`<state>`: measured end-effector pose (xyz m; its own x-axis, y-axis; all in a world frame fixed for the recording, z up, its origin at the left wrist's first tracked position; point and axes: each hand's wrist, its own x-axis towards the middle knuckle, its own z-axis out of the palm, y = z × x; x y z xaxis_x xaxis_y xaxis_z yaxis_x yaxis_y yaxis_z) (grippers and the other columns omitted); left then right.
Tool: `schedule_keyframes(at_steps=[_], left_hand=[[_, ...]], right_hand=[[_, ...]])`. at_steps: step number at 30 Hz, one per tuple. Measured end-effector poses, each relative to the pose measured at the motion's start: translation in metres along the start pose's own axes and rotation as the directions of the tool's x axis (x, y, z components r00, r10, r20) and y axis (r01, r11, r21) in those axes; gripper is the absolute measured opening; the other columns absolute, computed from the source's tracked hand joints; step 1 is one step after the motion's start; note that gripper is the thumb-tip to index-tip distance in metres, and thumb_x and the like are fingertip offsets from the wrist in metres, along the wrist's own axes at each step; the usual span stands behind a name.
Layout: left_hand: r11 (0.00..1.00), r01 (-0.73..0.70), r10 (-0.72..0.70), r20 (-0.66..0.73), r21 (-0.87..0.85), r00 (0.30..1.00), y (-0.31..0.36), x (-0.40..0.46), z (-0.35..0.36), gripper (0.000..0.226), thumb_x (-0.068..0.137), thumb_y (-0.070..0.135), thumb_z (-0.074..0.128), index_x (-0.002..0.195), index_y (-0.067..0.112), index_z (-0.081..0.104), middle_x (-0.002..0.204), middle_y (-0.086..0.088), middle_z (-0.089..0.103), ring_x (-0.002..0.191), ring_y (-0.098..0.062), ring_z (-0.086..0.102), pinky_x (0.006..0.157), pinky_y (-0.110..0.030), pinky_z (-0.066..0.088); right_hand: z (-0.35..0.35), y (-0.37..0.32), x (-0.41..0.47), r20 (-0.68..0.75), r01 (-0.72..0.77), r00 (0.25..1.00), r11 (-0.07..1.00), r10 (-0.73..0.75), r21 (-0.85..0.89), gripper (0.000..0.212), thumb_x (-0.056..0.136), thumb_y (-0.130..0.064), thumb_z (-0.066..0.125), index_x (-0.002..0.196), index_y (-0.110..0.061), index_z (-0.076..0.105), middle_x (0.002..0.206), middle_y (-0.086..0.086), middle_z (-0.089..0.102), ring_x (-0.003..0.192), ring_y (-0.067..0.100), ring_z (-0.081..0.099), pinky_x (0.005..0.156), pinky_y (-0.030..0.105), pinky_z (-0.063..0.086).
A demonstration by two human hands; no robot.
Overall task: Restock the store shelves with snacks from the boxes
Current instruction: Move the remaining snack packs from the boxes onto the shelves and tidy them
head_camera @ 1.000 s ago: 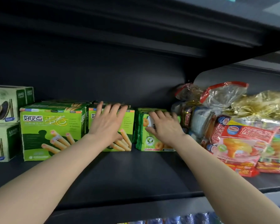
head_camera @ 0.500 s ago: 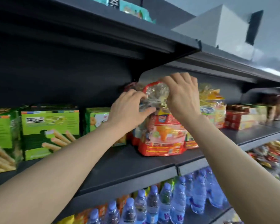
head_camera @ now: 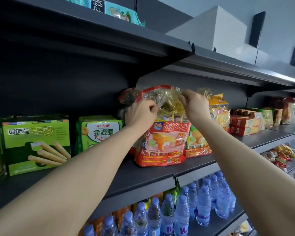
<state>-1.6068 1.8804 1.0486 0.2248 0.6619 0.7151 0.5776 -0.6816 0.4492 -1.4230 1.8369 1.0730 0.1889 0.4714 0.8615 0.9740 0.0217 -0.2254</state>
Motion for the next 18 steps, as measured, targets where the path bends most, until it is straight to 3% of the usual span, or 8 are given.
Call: schedule_keyframes(at_steps=[3,5,9,12,14,18], left_hand=[[0.999,-0.011,0.009,0.036,0.052,0.999,0.007,0.003,-0.002,0.062,0.082,0.078,0.049,0.128,0.036,0.051,0.099,0.011,0.066,0.086,-0.017,0.062,0.073,-0.030,0.048],[0.991,-0.019,0.018,0.005,0.130,1.000,0.014,0.006,0.000,0.071,0.080,0.082,0.046,0.134,0.037,0.047,0.107,0.009,0.068,0.092,-0.018,0.064,0.073,-0.031,0.047],[0.993,-0.022,0.034,-0.095,0.120,0.995,0.025,0.008,0.003,0.041,0.095,0.059,0.049,0.125,0.032,0.058,0.096,0.003,0.069,0.082,-0.019,0.060,0.055,-0.024,0.031],[0.996,-0.011,0.023,-0.125,0.093,0.992,0.026,0.007,0.007,0.025,0.099,0.048,0.049,0.113,0.031,0.061,0.083,0.005,0.064,0.075,-0.018,0.058,0.049,-0.022,0.023],[0.996,-0.011,0.023,-0.139,0.093,0.990,0.025,0.006,0.009,0.022,0.100,0.046,0.049,0.110,0.031,0.061,0.081,0.006,0.061,0.074,-0.018,0.058,0.048,-0.022,0.023],[0.992,-0.033,0.053,-0.163,0.123,0.985,0.019,0.010,0.015,0.017,0.101,0.039,0.051,0.101,0.026,0.062,0.080,0.005,0.063,0.073,-0.020,0.060,0.047,-0.023,0.026]], right_hand=[[0.005,0.004,-0.005,-0.021,0.075,0.997,0.996,-0.074,0.053,0.026,0.102,-0.030,0.054,0.101,-0.009,0.069,0.087,0.002,0.065,0.080,0.020,0.056,0.075,0.032,0.042],[0.004,0.003,-0.008,-0.012,0.122,0.992,0.991,-0.122,0.053,0.026,0.101,-0.033,0.054,0.105,-0.011,0.068,0.093,0.001,0.065,0.087,0.019,0.051,0.075,0.030,0.033],[0.000,0.012,-0.013,0.022,0.078,0.997,0.991,-0.081,0.110,0.030,0.100,-0.027,0.051,0.129,-0.021,0.054,0.119,-0.003,0.057,0.112,0.017,0.046,0.086,0.029,0.034],[0.000,0.027,-0.013,0.043,-0.014,0.999,0.998,0.012,0.061,0.036,0.098,-0.015,0.051,0.134,-0.020,0.050,0.130,0.001,0.058,0.125,0.025,0.045,0.095,0.036,0.039],[0.001,0.035,-0.009,0.090,-0.055,0.994,0.998,0.055,-0.001,0.030,0.102,-0.022,0.051,0.131,-0.017,0.056,0.131,0.006,0.062,0.124,0.031,0.047,0.095,0.042,0.041],[0.007,0.041,-0.005,0.048,-0.056,0.997,0.998,0.058,-0.043,0.020,0.102,-0.022,0.054,0.113,-0.011,0.066,0.115,0.009,0.068,0.110,0.029,0.051,0.080,0.035,0.036]])
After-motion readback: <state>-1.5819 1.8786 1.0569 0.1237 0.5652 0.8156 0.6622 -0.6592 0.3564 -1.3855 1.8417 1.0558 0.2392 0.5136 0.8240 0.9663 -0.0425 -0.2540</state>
